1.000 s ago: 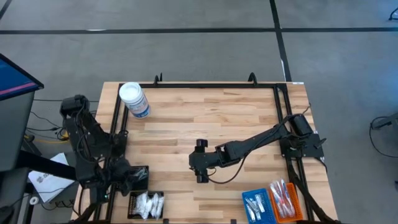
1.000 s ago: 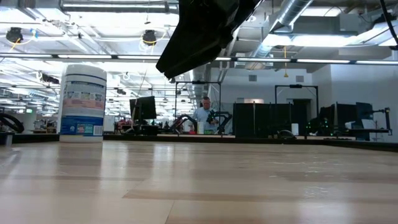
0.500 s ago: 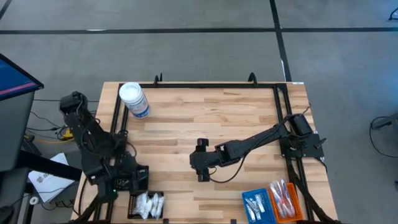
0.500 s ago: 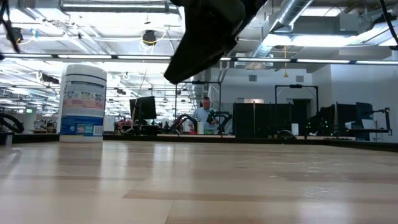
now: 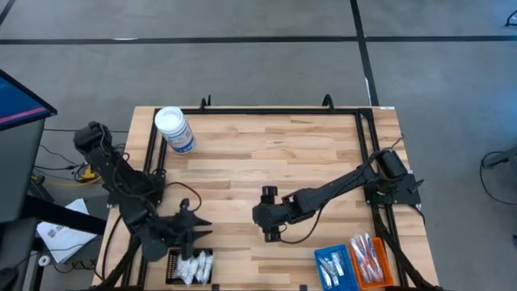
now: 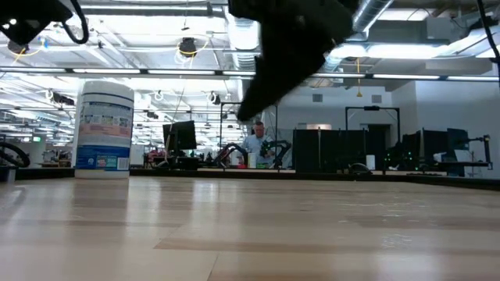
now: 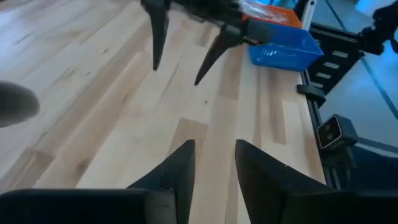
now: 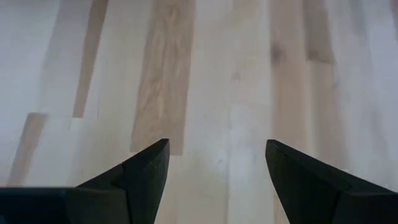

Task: Pick & Place Travel size toiletries
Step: Return to Home Position

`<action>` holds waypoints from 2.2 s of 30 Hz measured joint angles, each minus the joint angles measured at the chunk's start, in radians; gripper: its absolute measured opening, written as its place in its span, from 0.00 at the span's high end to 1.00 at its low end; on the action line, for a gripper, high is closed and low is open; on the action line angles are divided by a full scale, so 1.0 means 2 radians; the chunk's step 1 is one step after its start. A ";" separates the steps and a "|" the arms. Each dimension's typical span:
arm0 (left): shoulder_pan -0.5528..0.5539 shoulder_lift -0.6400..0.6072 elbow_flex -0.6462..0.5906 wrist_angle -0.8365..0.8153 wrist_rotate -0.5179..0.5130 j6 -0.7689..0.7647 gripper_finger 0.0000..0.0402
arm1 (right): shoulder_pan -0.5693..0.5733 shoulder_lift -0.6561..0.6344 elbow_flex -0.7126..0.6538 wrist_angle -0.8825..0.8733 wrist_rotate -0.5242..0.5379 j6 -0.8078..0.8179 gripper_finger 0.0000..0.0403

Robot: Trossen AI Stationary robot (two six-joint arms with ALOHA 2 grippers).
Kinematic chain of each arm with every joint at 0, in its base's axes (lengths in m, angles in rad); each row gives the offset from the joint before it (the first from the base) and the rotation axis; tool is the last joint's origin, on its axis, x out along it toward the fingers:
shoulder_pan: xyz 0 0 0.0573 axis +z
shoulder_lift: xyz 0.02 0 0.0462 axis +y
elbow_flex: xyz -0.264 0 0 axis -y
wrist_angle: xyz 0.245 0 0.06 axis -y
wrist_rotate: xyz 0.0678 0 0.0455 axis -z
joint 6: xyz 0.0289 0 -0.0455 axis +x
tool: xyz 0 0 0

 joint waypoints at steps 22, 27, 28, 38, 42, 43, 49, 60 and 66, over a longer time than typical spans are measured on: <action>0.086 0.051 0.000 0.049 0.009 0.051 0.72 | -0.061 -0.427 -0.434 0.309 -0.001 -0.006 0.35; 0.088 0.051 0.000 0.066 0.009 0.072 0.72 | -0.078 -0.509 -0.488 0.330 0.001 -0.016 0.35; 0.088 0.051 0.000 0.068 0.009 0.074 0.72 | -0.081 -0.522 -0.498 0.338 0.001 -0.018 0.35; 0.088 0.051 0.000 0.071 0.008 0.077 0.72 | -0.098 -0.623 -0.575 0.368 -0.016 -0.025 0.35; 0.088 0.051 0.000 0.072 0.008 0.079 0.72 | -0.105 -0.650 -0.589 0.368 -0.052 -0.024 0.35; 0.088 0.051 0.000 0.073 0.008 0.079 0.72 | -0.106 -0.654 -0.590 0.366 -0.054 -0.024 0.35; 0.088 0.051 0.000 0.074 0.007 0.079 0.72 | -0.118 -0.678 -0.607 0.364 -0.055 -0.028 0.35; 0.088 0.051 0.000 0.074 0.007 0.079 0.72 | -0.167 -0.790 -0.675 0.359 -0.046 -0.041 0.35; 0.088 0.051 0.000 0.074 0.007 0.087 0.72 | -0.200 -0.860 -0.703 0.337 -0.040 -0.051 0.35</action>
